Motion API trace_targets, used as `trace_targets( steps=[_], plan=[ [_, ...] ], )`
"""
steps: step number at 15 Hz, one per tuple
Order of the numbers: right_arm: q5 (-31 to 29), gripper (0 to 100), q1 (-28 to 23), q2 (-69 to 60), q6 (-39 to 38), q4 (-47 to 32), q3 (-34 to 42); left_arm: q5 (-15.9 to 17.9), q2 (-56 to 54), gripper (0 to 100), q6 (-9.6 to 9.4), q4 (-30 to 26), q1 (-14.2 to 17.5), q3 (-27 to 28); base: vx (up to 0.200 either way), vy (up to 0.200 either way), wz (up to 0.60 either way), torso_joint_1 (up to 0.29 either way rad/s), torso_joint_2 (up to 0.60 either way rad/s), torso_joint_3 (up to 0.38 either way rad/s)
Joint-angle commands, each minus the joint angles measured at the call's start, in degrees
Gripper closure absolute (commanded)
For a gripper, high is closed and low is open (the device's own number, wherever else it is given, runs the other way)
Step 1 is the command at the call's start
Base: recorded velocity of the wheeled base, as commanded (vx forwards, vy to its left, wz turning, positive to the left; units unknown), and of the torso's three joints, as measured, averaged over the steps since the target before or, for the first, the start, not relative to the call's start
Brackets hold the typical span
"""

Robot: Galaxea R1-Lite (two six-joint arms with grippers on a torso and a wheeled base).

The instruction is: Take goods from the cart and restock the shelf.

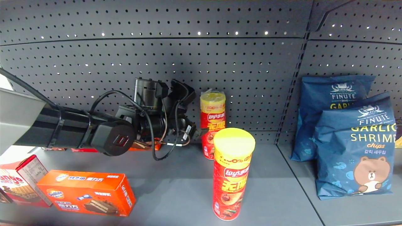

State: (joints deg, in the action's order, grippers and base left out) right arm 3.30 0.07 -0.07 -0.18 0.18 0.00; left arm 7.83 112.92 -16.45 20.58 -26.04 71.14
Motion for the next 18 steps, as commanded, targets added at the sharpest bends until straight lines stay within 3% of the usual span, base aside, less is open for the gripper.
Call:
trace_targets(
  steps=[1, 4, 5, 8, 10, 12, 14, 18],
  plan=[
    [0.04, 0, 0.01, 0.07, 0.01, 0.08, 0.00, -0.27, -0.95, 0, -0.08, 0.43, 0.02, -1.53, 0.000, 0.000, 0.00, 0.000, 0.00, 0.000],
    [-0.05, 0, 0.01, 0.07, 0.01, -0.01, 0.00, -0.36, -4.90, 0, -0.61, 2.36, 0.02, -6.11, 0.000, 0.000, 0.00, 0.000, 0.00, 0.000],
    [0.04, 0, 0.01, 0.07, 0.01, 0.08, 0.00, -1.32, -5.78, 0, -1.48, 2.36, 0.64, -7.78, 0.000, 0.000, 0.00, 0.000, 0.00, 0.000],
    [0.04, 0, 0.01, 0.07, 0.01, -0.01, 0.00, -3.96, -6.13, 0, -1.75, 2.36, 1.25, -8.83, 0.000, 0.000, 0.00, 0.000, 0.00, 0.000],
    [-0.05, 0, 0.01, 0.07, 0.01, 0.08, 0.00, -6.86, -5.87, 0, -3.77, 2.36, 1.17, -8.83, 0.000, 0.000, 0.00, 0.000, 0.00, 0.000],
    [-0.05, 0, 0.01, 0.07, 0.01, 0.08, 0.00, -7.21, -5.17, 0, -4.74, 2.45, 0.64, -8.65, 0.000, 0.000, 0.00, 0.000, 0.00, 0.000],
    [0.04, 0, 0.01, 0.07, 0.01, -0.01, 0.00, -7.74, -5.08, 0, -3.86, 3.33, -0.33, -8.21, 0.000, 0.000, 0.00, 0.000, 0.00, 0.000],
    [0.04, 0, 0.01, 0.07, 0.01, 0.08, 0.00, -10.38, -11.41, 0, -4.47, 5.97, -0.86, -9.71, 0.000, 0.000, 0.00, 0.000, 0.00, 0.000]
  ],
)
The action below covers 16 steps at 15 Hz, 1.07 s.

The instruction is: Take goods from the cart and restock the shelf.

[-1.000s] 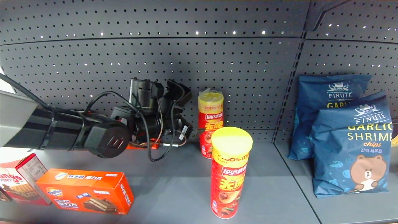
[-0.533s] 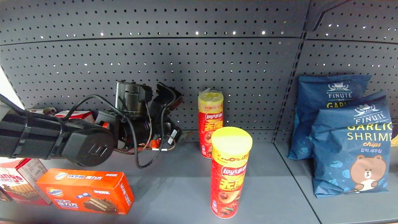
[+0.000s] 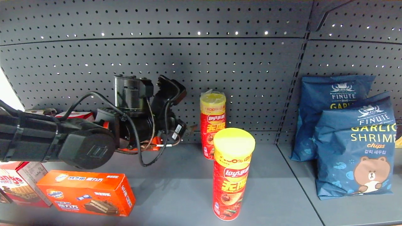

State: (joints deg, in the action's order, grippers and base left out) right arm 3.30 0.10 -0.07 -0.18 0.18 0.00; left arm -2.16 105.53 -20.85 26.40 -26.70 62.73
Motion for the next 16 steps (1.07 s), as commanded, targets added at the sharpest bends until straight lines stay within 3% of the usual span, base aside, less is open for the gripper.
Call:
trace_targets(
  steps=[1, 3, 10, 12, 13, 14, 15, 16],
  plan=[
    [0.04, 0, -0.01, 0.07, 0.01, -0.01, 0.00, -0.57, -6.13, 0, -0.16, -0.13, -0.46, -2.09, 0.000, 0.000, 0.00, 0.000, 0.00, 0.000],
    [0.04, 0, -0.01, 0.07, 0.01, -0.01, 0.00, -0.57, -10.17, 0, -0.25, -0.13, -0.64, -4.11, 0.000, 0.000, 0.00, 0.000, 0.00, 0.000],
    [0.04, 0, 0.17, 0.16, 0.09, -0.01, 0.00, -0.65, -25.73, 0, -0.25, 0.23, -1.08, -20.81, 0.000, 0.000, 0.00, 0.000, 0.00, 0.000],
    [-0.84, 0, -0.27, 8.25, -1.66, 1.84, -9.23, -0.83, -27.75, 0, -0.25, 0.31, -1.08, -23.01, 0.000, 0.000, 0.00, 0.000, 0.00, 0.000],
    [-2.51, 0, 0.17, 29.25, -7.29, 1.31, -30.41, -0.83, -28.01, 0, 0.02, 0.31, -0.99, -23.45, 0.000, 0.000, 0.00, 0.000, 0.00, 0.000],
    [-1.72, 0, 0.52, 32.15, -6.76, 1.14, -33.93, -0.83, -28.01, 0, 0.02, 0.31, -0.99, -23.53, 0.000, 0.000, 0.00, 0.000, 0.00, 0.000],
    [4.08, 0, 3.77, 36.81, -0.17, 1.22, -35.33, -0.74, -28.01, 0, 0.37, 0.40, -0.81, -23.62, 0.000, 0.000, 0.00, 0.000, 0.00, 0.000],
    [5.40, 0, 6.23, 39.45, 2.82, 1.40, -33.75, -0.74, -28.01, 0, 0.54, 0.49, -0.81, -23.45, 0.000, 0.000, 0.00, 0.000, 0.00, 0.000]
  ],
)
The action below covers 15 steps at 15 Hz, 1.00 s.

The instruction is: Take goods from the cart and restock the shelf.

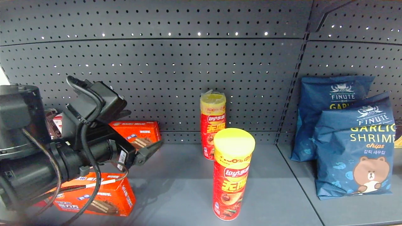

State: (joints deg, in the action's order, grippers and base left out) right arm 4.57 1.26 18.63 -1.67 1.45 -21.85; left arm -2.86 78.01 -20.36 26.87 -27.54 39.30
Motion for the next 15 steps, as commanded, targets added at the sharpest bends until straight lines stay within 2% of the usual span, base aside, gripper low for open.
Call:
trace_targets(
  steps=[1, 2, 5, 6, 7, 10, 15],
  plan=[
    [4.48, 0, 8.68, 23.82, 4.48, 0.31, -10.85, 0.05, -0.49, 0, -0.03, 0.38, 0.03, 0.07, 0.000, 0.000, 0.00, 0.000, 0.00, 0.000],
    [4.48, 0, 11.14, 24.97, 4.57, 0.22, -10.50, 0.14, -0.49, 0, -0.12, 0.82, 0.03, -0.02, 0.000, 0.000, 0.00, 0.000, 0.00, 0.000],
    [2.55, 0, 23.71, 33.40, 4.39, 0.31, -8.13, 0.14, 0.04, 0, -0.12, 1.17, -0.15, 0.07, 0.000, 0.000, 0.00, 0.000, 0.00, 0.000],
    [2.55, 0, 23.71, 33.40, 4.39, 0.31, -8.13, 0.14, 0.04, 0, -0.12, 1.17, -0.15, 0.07, 0.000, 0.000, 0.00, 0.000, 0.00, 0.000],
    [1.49, 0, 27.57, 39.56, 3.96, 2.68, -6.37, 0.14, 0.22, 0, -0.12, 1.17, -0.06, 0.16, 0.000, 0.000, 0.00, 0.000, 0.00, 0.000],
    [0.88, 0, 31.97, 49.75, 3.78, 12.79, -3.03, 0.14, 0.22, 0, 0.06, 1.17, 0.38, -0.10, 0.000, 0.000, 0.00, 0.000, 0.00, 0.000],
    [-1.50, 0, 34.96, 59.33, 2.72, 13.14, -8.04, 0.23, 0.22, 0, -0.03, 1.17, 0.82, 0.07, 0.000, 0.000, 0.00, 0.000, 0.00, 0.000]
  ],
)
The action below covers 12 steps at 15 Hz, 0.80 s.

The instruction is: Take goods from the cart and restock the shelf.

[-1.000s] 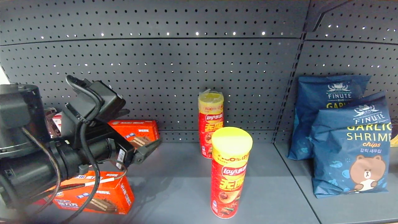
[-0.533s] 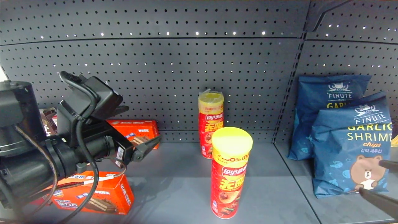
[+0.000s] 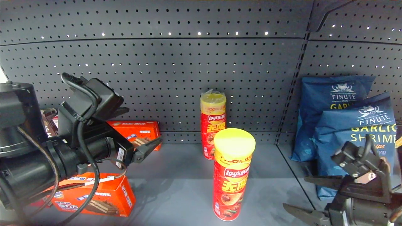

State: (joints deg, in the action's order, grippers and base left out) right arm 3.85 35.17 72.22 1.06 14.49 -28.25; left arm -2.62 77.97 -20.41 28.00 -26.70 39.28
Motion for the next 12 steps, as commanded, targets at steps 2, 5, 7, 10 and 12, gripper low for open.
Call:
trace_targets(
  steps=[2, 5, 7, 10, 12],
  plan=[
    [-2.62, 0, 4.03, 9.43, -1.41, 0.18, -2.87, -0.10, 0.16, 0, 0.02, 0.04, 0.07, 0.18, 0.000, 0.000, 0.00, 0.000, 0.00, 0.000],
    [-4.12, 0, 4.73, 12.77, -1.50, 0.18, -5.42, -0.10, 0.16, 0, -0.07, 0.04, 0.07, 0.18, 0.000, 0.000, 0.00, 0.000, 0.00, 0.000],
    [-5.35, 0, 4.73, 16.46, -1.68, 0.18, -9.28, -0.10, 0.16, 0, -0.25, 0.04, -0.11, 0.36, 0.000, 0.000, 0.00, 0.000, 0.00, 0.000],
    [-5.43, 0, 5.26, 19.45, -2.03, 0.27, -11.66, -0.10, 0.08, 0, -0.25, 0.04, -0.02, 0.10, 0.000, 0.000, 0.00, 0.000, 0.00, 0.000],
    [-5.43, 0, 5.61, 20.07, -2.12, 0.27, -12.27, -0.10, 0.08, 0, -0.16, 0.04, -0.02, 0.10, 0.000, 0.000, 0.00, 0.000, 0.00, 0.000]
  ],
)
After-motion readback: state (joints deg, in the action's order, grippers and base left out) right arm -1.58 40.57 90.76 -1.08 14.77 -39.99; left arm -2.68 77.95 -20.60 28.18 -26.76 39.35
